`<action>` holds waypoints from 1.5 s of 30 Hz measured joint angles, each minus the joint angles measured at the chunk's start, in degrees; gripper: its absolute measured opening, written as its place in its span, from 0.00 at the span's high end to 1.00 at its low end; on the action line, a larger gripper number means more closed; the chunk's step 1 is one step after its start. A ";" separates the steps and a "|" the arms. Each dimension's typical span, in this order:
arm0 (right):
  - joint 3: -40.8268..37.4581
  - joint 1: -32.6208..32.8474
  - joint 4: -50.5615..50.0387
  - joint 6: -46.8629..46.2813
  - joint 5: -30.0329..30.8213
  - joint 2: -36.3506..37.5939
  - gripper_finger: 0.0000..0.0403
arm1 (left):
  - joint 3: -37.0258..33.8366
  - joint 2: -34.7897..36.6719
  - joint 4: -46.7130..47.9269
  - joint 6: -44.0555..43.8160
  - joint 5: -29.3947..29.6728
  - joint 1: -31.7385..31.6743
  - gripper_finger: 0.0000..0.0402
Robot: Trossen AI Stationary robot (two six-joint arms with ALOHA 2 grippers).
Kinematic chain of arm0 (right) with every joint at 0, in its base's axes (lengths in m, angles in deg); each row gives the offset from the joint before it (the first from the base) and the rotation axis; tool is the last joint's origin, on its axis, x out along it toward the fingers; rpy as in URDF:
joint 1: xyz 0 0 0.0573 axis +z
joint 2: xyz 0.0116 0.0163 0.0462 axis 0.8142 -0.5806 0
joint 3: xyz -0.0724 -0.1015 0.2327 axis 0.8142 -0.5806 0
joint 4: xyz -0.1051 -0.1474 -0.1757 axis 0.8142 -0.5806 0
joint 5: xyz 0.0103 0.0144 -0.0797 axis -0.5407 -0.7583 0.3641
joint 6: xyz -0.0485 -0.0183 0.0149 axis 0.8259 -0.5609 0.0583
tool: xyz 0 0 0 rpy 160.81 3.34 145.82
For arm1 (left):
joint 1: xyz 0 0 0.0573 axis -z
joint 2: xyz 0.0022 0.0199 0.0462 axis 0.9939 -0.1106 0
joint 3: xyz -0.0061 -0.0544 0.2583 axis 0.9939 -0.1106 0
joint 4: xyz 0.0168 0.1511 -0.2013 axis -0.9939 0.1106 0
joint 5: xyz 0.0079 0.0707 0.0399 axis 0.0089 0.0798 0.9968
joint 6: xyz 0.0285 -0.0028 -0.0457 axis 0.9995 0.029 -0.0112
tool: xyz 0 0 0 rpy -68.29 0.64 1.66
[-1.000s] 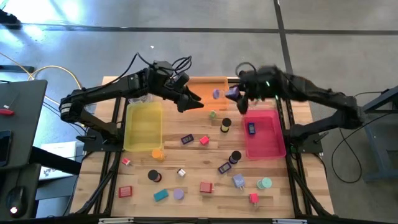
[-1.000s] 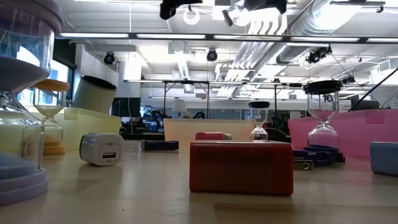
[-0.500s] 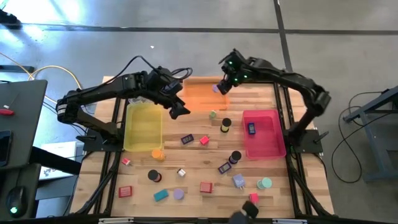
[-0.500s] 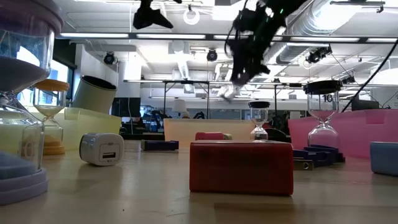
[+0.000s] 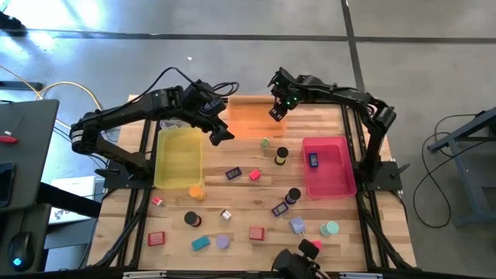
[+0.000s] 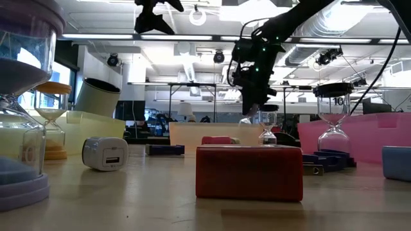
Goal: Pick & Place Office items
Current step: Put the blue hourglass in the orange bin
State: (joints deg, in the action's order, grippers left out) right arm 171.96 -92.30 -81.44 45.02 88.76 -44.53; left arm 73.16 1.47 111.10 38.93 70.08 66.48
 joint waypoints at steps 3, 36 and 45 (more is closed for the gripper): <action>0.00 0.01 -1.09 0.14 0.35 0.00 0.56 | 0.00 0.00 0.18 0.82 -0.06 0.02 0.27; 0.00 -2.54 -0.80 10.59 1.83 -1.06 0.56 | 0.00 -0.04 2.38 8.14 -4.83 -2.33 0.27; 0.00 -1.87 -2.04 10.81 1.93 -4.68 0.56 | 0.00 -0.04 2.28 10.01 -4.92 -2.70 0.27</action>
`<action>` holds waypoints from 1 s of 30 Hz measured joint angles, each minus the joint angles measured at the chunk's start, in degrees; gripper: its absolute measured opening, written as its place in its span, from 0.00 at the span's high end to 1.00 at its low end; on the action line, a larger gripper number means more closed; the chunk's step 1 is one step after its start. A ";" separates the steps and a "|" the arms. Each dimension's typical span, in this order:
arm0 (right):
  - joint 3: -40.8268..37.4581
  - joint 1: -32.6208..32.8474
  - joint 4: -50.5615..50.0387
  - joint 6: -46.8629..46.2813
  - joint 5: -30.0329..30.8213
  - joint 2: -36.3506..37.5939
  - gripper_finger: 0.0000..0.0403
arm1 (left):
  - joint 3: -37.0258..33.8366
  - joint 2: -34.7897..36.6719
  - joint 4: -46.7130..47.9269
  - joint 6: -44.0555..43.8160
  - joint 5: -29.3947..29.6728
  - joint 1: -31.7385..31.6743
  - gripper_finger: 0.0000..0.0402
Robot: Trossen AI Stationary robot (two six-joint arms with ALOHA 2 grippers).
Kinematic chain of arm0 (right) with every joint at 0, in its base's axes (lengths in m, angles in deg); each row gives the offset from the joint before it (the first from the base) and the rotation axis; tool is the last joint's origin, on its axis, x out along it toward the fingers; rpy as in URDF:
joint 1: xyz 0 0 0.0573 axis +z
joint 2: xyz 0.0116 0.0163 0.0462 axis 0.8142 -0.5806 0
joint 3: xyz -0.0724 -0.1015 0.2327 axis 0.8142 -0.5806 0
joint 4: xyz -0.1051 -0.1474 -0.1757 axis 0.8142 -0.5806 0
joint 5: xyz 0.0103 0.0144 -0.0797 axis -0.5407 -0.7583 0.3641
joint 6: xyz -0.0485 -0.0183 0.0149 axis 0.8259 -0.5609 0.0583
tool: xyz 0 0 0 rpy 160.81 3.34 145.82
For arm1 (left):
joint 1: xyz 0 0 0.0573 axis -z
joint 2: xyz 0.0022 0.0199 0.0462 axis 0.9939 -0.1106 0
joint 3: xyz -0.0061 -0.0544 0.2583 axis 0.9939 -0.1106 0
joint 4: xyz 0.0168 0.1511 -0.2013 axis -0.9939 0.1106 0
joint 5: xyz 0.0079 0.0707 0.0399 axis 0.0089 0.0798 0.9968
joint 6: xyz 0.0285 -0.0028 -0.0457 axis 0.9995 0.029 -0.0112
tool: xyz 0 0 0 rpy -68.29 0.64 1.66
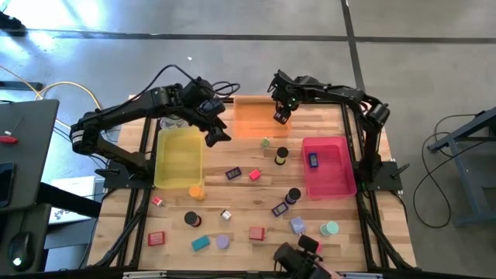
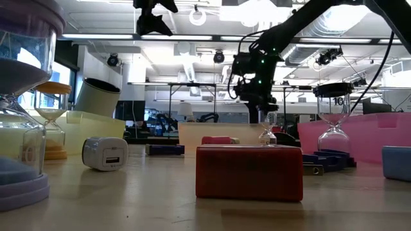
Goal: Pick & Place Office items
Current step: Put the blue hourglass in the orange bin
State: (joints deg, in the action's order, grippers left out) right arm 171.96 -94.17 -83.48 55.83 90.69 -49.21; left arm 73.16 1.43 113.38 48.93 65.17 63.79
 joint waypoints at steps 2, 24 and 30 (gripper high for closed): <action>0.02 -0.02 -0.06 0.06 0.34 -0.07 0.56 | 0.00 0.00 0.01 0.36 0.02 -0.26 0.27; 0.00 0.29 2.95 2.84 1.11 -0.24 0.37 | 0.00 0.00 1.49 2.52 -0.22 -0.21 0.27; -0.02 1.50 4.29 2.91 8.31 0.32 0.36 | 0.00 0.00 1.99 2.48 -1.05 -0.21 0.27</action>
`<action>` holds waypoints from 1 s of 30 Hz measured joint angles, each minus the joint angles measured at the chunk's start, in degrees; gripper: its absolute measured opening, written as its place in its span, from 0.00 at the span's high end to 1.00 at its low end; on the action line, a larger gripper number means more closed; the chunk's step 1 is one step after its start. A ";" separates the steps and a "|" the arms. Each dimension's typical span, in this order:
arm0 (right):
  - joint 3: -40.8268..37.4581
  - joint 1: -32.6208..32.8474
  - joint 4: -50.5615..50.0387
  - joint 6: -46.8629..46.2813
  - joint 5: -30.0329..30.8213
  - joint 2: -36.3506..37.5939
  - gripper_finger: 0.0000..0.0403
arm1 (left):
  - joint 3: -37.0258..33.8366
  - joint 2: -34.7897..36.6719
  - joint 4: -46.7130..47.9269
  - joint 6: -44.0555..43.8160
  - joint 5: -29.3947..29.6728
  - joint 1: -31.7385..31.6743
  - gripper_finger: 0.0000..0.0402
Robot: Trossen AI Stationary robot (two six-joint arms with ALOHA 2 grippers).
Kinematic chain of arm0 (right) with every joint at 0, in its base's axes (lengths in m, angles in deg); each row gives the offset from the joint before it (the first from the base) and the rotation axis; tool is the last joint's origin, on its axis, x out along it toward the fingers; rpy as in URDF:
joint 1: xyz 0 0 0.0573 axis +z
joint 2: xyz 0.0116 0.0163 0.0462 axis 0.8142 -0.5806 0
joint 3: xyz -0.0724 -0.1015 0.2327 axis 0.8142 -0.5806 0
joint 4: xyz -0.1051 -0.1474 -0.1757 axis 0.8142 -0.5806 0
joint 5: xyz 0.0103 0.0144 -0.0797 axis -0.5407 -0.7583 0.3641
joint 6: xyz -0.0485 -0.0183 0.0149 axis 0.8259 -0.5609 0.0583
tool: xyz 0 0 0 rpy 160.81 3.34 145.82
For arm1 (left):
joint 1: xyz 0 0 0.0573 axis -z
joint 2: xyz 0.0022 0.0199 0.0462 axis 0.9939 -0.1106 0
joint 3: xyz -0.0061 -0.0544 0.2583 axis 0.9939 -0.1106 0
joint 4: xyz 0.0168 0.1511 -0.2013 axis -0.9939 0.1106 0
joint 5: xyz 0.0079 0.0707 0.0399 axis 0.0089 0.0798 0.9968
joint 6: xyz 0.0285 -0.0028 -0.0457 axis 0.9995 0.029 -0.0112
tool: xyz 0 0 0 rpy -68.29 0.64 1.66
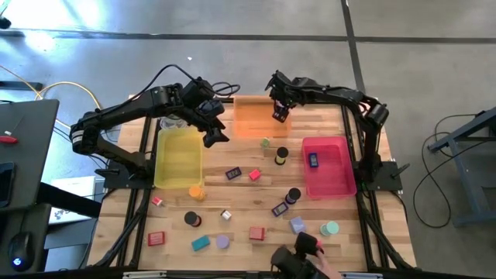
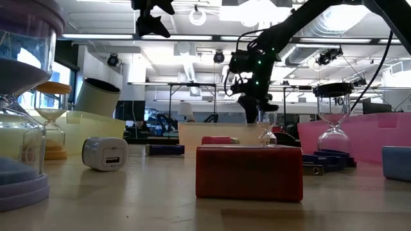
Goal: Pick & Place Office items
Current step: Put the blue hourglass in the orange bin, then put the red charger in the orange bin
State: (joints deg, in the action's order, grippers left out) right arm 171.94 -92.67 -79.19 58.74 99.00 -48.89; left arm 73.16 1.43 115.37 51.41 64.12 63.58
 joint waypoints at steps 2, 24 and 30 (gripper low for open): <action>0.00 0.81 0.14 0.51 3.44 1.08 0.36 | 0.00 0.00 0.57 -0.18 -0.37 0.00 0.27; 0.02 16.42 -4.13 -8.04 3.30 28.51 0.36 | -0.39 -0.02 6.25 -6.50 0.22 7.90 0.27; 0.02 21.19 -10.87 -17.45 -13.59 37.24 0.36 | -0.39 -0.30 4.56 -14.44 8.53 14.98 0.27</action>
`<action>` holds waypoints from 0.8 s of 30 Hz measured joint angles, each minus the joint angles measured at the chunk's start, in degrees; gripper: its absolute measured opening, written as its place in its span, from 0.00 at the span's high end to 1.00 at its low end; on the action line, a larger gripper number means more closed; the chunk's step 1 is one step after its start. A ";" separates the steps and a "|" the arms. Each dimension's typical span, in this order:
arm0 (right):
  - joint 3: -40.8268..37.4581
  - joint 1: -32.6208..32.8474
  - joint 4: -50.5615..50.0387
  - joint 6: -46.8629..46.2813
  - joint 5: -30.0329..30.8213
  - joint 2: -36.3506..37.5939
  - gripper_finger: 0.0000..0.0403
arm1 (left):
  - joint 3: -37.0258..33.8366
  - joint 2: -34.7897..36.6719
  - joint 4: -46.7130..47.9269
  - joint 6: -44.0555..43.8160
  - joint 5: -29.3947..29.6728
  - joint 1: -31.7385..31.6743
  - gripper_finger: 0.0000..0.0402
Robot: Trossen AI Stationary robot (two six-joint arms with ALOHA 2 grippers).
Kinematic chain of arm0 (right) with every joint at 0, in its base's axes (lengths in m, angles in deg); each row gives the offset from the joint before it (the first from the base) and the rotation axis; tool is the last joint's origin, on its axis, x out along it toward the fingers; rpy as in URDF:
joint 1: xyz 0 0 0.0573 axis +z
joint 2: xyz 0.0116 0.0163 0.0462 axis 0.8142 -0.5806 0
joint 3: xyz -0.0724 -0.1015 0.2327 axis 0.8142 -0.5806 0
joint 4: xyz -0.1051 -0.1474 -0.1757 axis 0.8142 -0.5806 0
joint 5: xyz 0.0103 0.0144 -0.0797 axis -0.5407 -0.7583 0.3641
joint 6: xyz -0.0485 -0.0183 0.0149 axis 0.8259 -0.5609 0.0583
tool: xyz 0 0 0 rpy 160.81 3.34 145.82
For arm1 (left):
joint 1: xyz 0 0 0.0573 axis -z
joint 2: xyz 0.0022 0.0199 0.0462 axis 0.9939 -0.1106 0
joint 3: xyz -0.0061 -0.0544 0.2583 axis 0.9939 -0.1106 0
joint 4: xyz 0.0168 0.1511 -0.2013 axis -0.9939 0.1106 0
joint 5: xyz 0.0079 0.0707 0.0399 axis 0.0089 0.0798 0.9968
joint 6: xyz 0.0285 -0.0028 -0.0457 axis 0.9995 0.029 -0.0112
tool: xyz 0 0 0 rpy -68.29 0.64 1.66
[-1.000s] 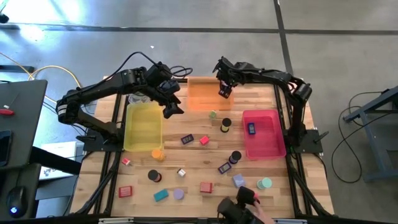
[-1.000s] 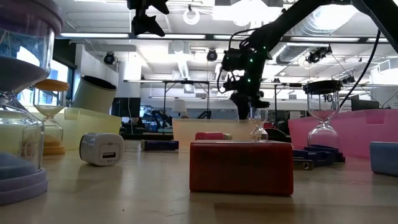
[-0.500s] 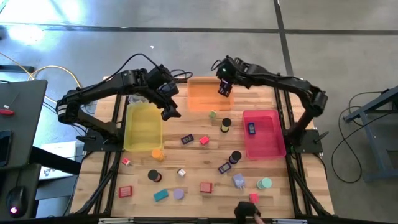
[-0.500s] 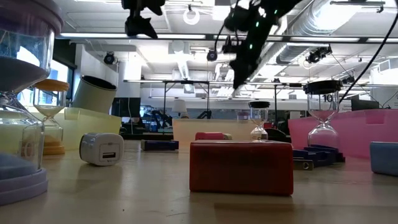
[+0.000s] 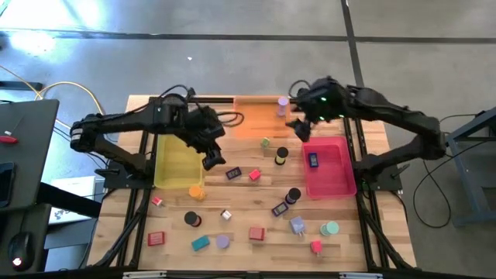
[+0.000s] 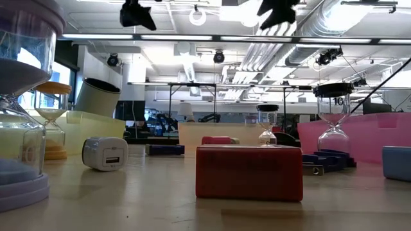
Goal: Pick & Place Office items
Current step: Put the red charger in the orange bin
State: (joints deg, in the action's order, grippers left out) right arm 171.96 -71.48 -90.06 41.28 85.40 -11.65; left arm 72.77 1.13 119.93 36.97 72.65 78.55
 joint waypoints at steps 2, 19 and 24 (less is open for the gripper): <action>0.00 1.77 -1.66 -1.59 -5.24 1.56 0.36 | 0.00 -0.68 -1.87 -1.97 3.68 2.71 0.27; 0.00 20.08 -13.15 -31.78 -4.21 3.62 0.36 | 0.00 -10.70 -13.71 -2.69 4.51 6.81 0.27; 0.00 25.76 -13.15 -43.69 3.50 3.68 0.36 | 0.00 -13.24 -13.61 3.79 2.00 5.61 0.27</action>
State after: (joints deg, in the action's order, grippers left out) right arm 171.96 -45.72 -103.21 -2.41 88.90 -7.96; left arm 72.77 -12.11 106.32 40.76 74.65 84.17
